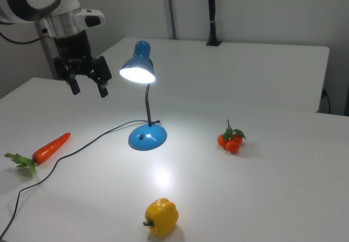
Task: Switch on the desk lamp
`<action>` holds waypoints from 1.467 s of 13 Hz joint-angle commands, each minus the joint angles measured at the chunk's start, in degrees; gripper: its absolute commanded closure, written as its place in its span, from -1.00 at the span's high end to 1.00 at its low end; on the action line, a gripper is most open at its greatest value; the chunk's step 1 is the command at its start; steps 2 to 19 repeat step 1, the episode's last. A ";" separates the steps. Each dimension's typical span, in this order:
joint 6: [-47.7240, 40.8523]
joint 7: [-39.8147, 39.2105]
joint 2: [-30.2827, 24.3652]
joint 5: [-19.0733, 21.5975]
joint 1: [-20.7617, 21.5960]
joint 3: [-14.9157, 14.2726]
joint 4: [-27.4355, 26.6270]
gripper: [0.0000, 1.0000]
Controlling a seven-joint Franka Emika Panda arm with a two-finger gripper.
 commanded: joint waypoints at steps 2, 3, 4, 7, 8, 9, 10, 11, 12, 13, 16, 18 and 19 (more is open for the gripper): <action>-1.62 1.27 1.38 -0.90 0.02 -0.13 2.21 1.00; -1.62 1.27 1.38 -0.90 0.02 -0.13 2.21 1.00; -1.62 1.27 1.38 -0.90 0.02 -0.13 2.21 1.00; -1.62 1.27 1.38 -0.90 0.02 -0.13 2.21 1.00; -1.62 1.27 1.38 -0.90 0.02 -0.13 2.21 1.00; -1.62 1.27 1.38 -0.90 0.02 -0.13 2.21 1.00; -1.62 1.27 1.38 -0.90 0.02 -0.13 2.21 1.00; -1.62 1.27 1.38 -0.90 0.02 -0.13 2.21 1.00; -1.62 1.27 1.38 -0.90 0.02 -0.13 2.21 1.00; -1.62 1.27 1.38 -0.90 0.02 -0.13 2.21 1.00; -1.62 1.27 1.38 -0.90 0.02 -0.13 2.21 1.00; -1.62 1.27 1.38 -0.90 0.02 -0.13 2.21 1.00; -1.62 1.27 1.38 -0.90 0.02 -0.13 2.21 1.00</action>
